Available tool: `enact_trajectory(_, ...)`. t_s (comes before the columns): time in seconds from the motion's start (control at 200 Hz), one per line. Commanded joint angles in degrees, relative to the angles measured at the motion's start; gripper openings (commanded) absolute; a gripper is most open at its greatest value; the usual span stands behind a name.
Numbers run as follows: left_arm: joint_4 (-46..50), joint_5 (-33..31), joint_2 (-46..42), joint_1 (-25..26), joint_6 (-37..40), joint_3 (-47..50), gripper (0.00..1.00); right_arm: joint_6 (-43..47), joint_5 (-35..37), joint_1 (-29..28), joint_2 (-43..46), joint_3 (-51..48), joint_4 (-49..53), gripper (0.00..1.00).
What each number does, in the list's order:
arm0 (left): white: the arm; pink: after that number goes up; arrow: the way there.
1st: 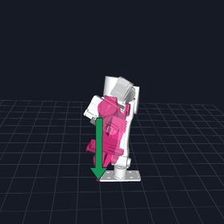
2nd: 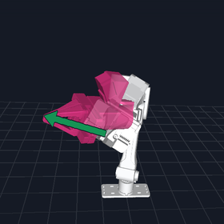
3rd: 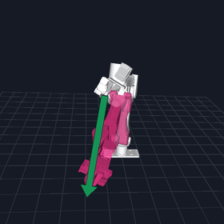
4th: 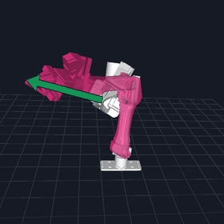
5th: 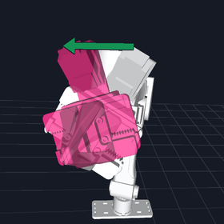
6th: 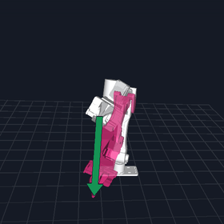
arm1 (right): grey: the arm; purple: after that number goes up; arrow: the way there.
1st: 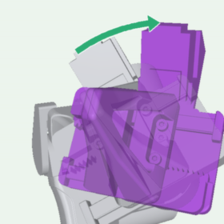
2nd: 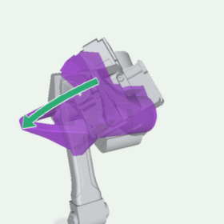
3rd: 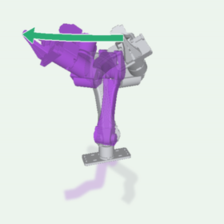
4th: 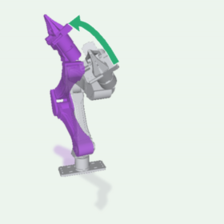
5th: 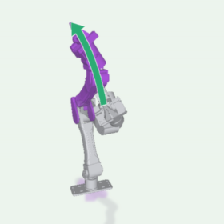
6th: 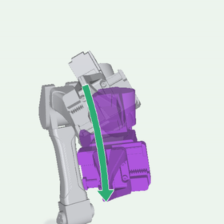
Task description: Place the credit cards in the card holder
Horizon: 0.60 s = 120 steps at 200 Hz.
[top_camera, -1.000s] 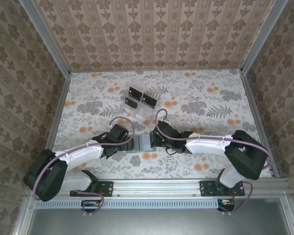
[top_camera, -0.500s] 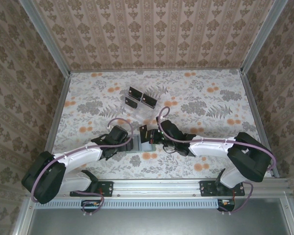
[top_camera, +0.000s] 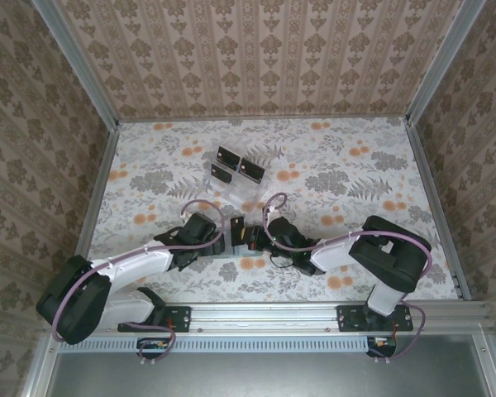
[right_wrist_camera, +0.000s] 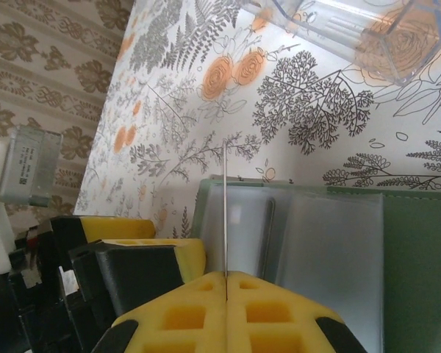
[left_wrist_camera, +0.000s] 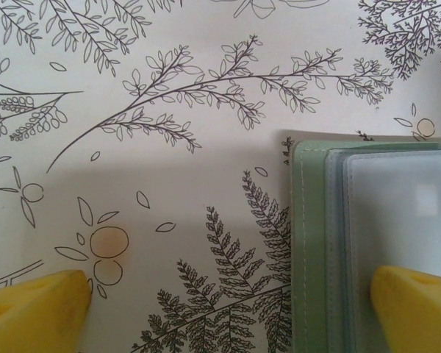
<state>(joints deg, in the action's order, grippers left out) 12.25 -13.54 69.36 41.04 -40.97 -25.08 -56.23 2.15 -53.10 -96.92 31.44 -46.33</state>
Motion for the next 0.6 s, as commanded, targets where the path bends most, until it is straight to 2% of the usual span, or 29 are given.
enact_trajectory(0.0,4.5,-0.8,0.5,0.4,-1.6,2.2,1.00,-1.2,3.7,-0.4,-0.6,-1.6,-5.7,0.00)
enact_trajectory(0.595,4.1,-0.8,0.9,0.7,-1.7,2.6,1.00,-3.1,4.5,-0.5,-5.0,-2.1,-9.0,0.00)
